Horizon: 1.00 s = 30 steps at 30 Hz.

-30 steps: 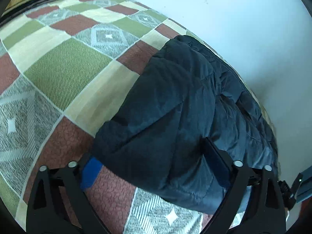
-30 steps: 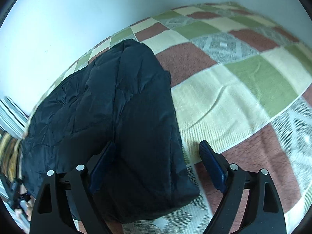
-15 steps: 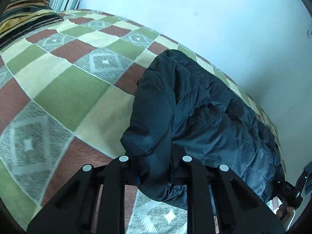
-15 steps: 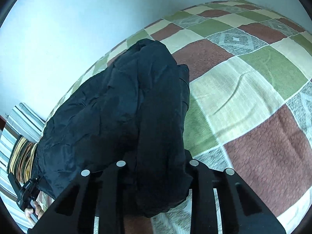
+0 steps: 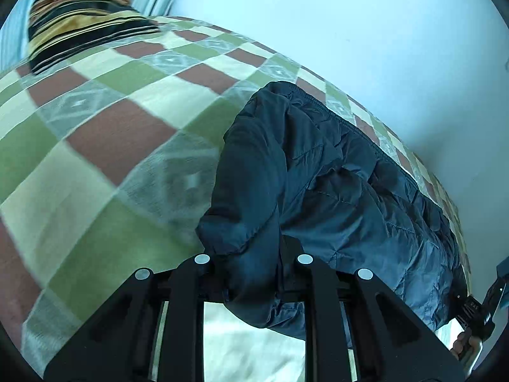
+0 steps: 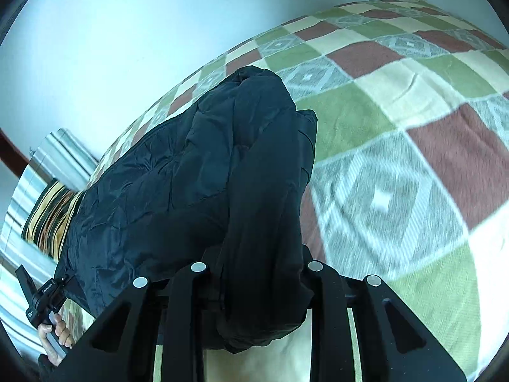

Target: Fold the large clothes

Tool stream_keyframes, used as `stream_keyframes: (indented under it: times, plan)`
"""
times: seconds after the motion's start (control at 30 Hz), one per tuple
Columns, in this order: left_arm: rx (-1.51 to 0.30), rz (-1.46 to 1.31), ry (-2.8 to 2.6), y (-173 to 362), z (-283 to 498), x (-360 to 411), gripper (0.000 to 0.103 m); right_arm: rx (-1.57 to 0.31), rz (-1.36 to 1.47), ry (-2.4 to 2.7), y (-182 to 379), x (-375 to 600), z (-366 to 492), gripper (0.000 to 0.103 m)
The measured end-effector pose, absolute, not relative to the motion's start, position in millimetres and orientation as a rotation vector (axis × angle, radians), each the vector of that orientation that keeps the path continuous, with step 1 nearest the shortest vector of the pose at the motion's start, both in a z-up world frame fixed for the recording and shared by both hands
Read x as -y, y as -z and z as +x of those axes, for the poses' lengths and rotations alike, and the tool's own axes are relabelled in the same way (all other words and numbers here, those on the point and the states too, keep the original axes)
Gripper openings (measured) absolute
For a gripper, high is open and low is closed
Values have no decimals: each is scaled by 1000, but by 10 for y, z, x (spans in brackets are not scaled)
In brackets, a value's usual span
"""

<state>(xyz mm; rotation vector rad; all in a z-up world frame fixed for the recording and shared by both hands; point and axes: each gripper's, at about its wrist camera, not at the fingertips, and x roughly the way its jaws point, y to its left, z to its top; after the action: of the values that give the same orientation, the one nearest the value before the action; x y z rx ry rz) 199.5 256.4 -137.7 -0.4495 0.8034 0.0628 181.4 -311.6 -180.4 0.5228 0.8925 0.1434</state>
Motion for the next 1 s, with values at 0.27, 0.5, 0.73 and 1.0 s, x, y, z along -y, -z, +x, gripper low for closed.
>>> stream_keyframes:
  times: [0.27,0.5,0.73,1.0]
  plan:
    - [-817,-429,-75,1377,1558,-2713,19,-899,526,-150,1823,3177,1362,26]
    - [-824,-457,-81,1451,1535,-2793,30,-907,502,-137,1826,3232,1332,31]
    - [-842,-448,-140,1418,1450,-2917,70,-882,410,-50,1581,3264,1261,42]
    - [-845,-405,-142,1333,1316,-3051,83,-738,294,63,1026,3239,1065,43]
